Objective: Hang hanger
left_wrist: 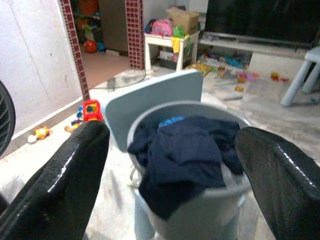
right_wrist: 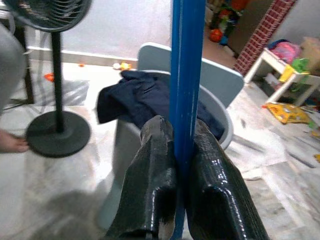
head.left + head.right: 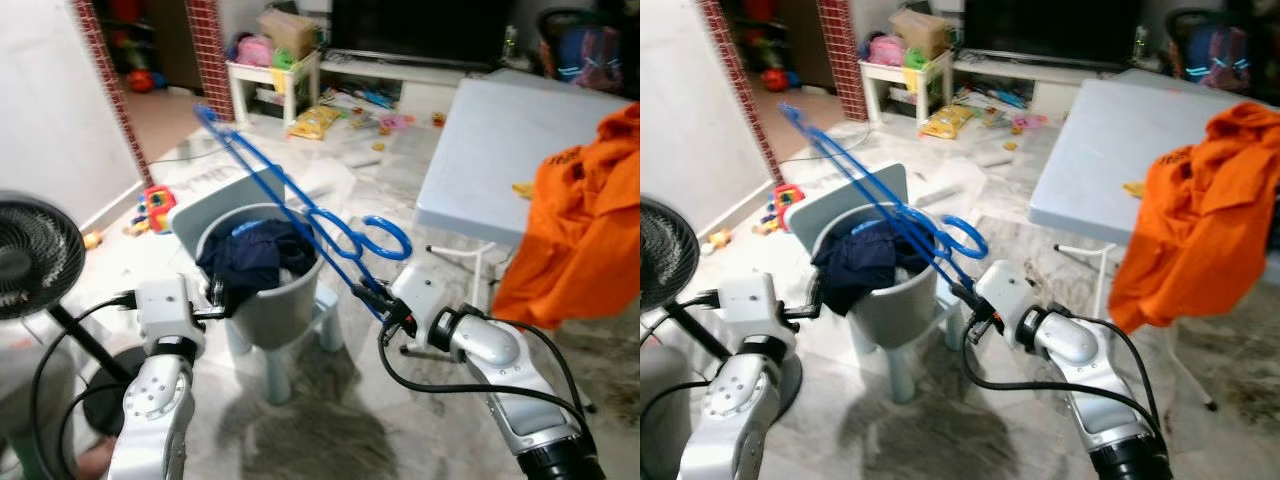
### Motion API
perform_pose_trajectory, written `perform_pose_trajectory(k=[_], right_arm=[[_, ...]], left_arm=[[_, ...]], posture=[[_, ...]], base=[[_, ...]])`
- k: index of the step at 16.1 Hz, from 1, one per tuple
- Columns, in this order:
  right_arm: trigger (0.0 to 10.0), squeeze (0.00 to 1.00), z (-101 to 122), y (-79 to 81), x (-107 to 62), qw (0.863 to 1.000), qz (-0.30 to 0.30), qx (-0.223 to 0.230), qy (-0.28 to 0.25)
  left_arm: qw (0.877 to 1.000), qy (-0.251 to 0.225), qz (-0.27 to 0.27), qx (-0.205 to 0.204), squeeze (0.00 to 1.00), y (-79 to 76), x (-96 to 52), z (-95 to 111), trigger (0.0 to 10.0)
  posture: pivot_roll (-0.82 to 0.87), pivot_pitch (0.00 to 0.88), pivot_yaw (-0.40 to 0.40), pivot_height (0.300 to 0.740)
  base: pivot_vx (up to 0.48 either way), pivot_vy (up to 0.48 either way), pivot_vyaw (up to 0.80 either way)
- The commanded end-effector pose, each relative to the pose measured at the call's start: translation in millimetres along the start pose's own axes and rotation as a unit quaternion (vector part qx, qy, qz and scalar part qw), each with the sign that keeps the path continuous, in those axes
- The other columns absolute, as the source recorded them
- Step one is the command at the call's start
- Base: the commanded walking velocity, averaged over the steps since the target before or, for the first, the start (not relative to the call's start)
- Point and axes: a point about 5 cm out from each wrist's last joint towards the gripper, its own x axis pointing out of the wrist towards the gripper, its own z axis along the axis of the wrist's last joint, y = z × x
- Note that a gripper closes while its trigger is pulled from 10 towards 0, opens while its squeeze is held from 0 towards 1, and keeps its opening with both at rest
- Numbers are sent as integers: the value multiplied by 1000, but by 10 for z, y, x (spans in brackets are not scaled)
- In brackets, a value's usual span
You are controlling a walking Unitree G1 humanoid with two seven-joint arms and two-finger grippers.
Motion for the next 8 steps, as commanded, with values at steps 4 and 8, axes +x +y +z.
perform_pose_trajectory(k=[4,8], right_arm=[[10000,0,90,-119,-16,999,-32,-9,-15],[10000,0,139,-125,0,999,-38,-20,-28]], left_arm=[[1000,3,-13,-9,0,-90,15,-4,10000],[1000,7,-15,-7,0,-107,15,-23,10000]], posture=[[-136,0,14,740],[-139,0,11,740]], base=[[420,127,380],[472,0,0]])
